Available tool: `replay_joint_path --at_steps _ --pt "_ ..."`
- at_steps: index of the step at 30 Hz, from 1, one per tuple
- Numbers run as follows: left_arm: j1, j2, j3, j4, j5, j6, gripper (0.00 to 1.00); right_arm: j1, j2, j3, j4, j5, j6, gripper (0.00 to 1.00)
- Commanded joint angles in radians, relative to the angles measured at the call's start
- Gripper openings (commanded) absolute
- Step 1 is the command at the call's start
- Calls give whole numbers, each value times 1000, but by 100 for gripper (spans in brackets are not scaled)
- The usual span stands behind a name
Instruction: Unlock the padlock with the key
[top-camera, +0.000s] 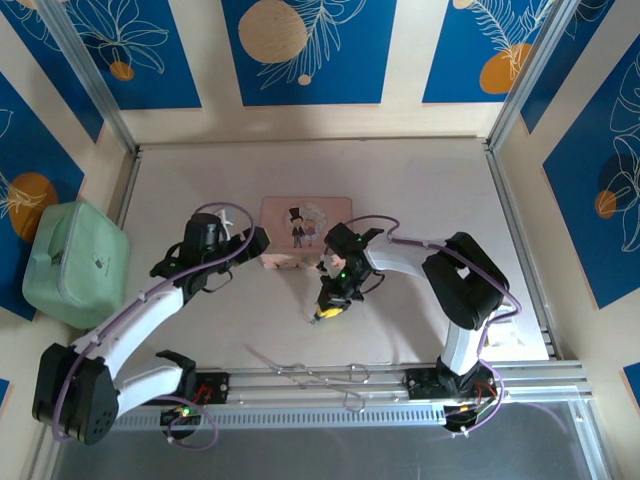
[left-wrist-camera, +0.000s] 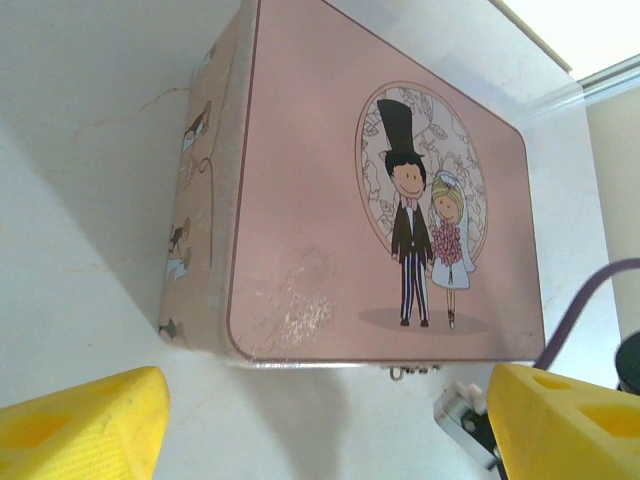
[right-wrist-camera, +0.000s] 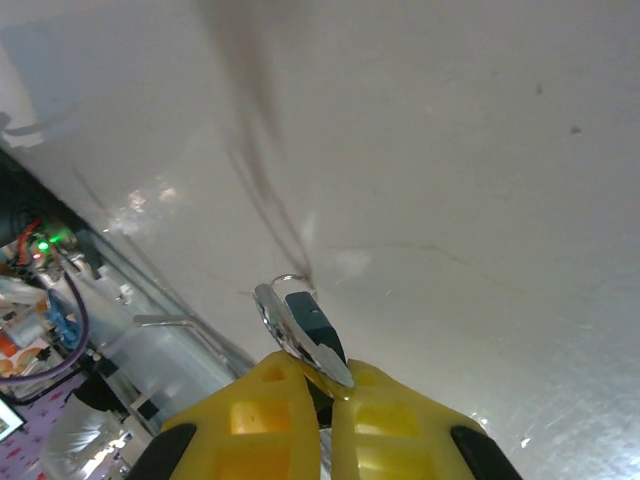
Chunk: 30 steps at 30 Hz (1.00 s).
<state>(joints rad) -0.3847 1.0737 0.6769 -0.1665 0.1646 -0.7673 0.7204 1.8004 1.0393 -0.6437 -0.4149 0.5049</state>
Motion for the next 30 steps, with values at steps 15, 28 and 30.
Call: replay_joint_path --at_steps 15,28,30 --pt "-8 -124 25 -131 17 46 82 -21 -71 5 -42 140 26 46" --pt "-92 -80 256 -207 49 271 93 31 -584 167 -290 485 63 70" --pt "-91 -96 294 -215 4 304 97 63 -671 185 -305 647 71 73"
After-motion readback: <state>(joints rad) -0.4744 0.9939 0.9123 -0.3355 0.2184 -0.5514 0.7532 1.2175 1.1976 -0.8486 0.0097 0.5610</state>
